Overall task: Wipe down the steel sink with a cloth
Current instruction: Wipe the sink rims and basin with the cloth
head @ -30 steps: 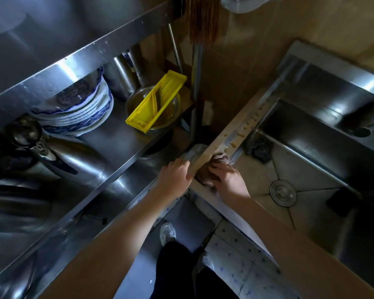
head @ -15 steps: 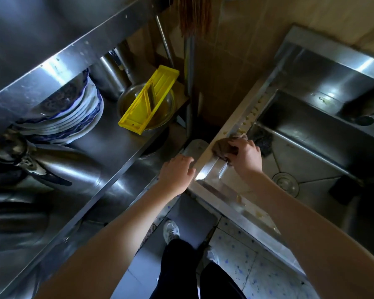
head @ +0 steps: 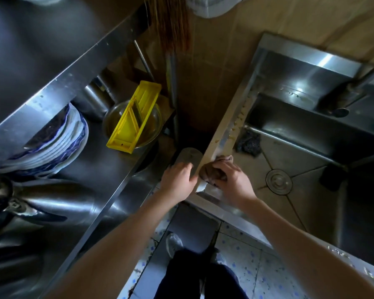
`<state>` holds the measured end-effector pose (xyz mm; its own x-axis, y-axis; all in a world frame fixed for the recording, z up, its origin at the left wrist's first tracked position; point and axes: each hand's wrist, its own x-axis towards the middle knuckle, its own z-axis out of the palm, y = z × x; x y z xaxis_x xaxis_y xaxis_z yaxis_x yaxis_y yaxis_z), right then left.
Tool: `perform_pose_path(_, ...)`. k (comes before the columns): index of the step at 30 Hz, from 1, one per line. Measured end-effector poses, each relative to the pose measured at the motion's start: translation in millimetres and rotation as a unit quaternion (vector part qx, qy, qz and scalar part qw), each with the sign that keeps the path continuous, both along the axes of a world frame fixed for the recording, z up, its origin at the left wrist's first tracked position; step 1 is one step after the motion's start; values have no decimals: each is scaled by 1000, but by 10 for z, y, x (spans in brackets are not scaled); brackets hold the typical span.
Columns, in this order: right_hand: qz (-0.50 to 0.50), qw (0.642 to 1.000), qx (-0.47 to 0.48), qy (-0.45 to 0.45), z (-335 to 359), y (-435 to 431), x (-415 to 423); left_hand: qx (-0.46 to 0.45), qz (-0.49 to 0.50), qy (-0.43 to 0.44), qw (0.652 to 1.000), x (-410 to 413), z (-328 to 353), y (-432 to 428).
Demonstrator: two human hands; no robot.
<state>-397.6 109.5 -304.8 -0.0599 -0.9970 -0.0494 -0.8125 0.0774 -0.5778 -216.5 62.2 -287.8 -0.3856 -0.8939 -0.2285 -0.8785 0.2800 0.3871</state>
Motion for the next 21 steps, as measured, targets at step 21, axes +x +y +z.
perform_pose_path(21, -61, 997, -22, -39, 65, -1058, -581, 31, 46, 3, 998, -147, -66, -278)
